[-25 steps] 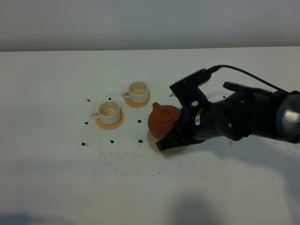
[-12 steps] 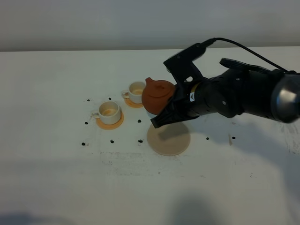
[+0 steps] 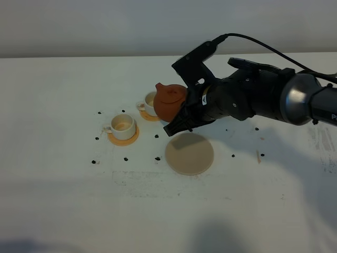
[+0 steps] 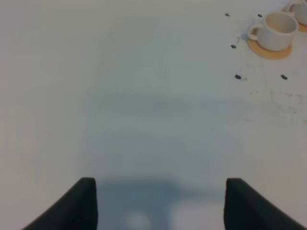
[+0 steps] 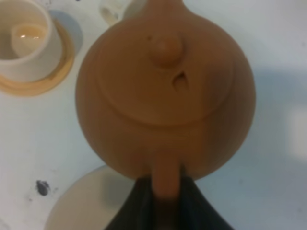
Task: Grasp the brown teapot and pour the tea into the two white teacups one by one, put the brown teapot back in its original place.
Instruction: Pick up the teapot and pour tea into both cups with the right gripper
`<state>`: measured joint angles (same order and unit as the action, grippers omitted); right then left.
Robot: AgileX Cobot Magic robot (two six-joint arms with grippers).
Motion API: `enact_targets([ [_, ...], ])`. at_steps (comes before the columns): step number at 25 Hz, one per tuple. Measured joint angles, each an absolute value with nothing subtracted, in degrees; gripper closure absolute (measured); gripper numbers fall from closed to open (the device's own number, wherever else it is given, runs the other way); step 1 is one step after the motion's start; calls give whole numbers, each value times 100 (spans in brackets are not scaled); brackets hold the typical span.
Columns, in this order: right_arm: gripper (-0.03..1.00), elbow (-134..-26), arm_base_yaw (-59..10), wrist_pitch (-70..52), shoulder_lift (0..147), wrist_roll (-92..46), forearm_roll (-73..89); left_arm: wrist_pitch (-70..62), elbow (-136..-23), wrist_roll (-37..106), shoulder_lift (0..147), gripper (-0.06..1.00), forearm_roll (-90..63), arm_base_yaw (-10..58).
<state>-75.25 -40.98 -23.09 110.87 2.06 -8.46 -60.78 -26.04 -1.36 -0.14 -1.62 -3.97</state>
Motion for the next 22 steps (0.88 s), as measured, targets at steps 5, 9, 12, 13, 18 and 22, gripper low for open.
enact_targets([
  [5, 87, -7600, -4073, -2385, 11233, 196, -1156, -6078, -2604, -136, -14, 41, -162, -397],
  [9, 87, -7654, -4066, -2411, 11273, 176, -1306, -6078, -2604, -136, -14, 41, -162, -397],
  [12, 87, -7710, -4060, -2416, 11302, 176, -1431, -6078, -2604, -136, -14, 41, -162, -397],
  [13, 87, -7716, -4060, -2422, 11323, 176, -1506, -6078, -2604, -136, -14, 41, -162, -397],
  [18, 87, -7716, -4058, -2477, 11360, 176, -1720, -6078, -2604, -136, -14, 41, -162, -397],
  [22, 87, -7716, -4054, -2489, 11370, 176, -1924, -6078, -2604, -136, -14, 41, -162, -397],
])
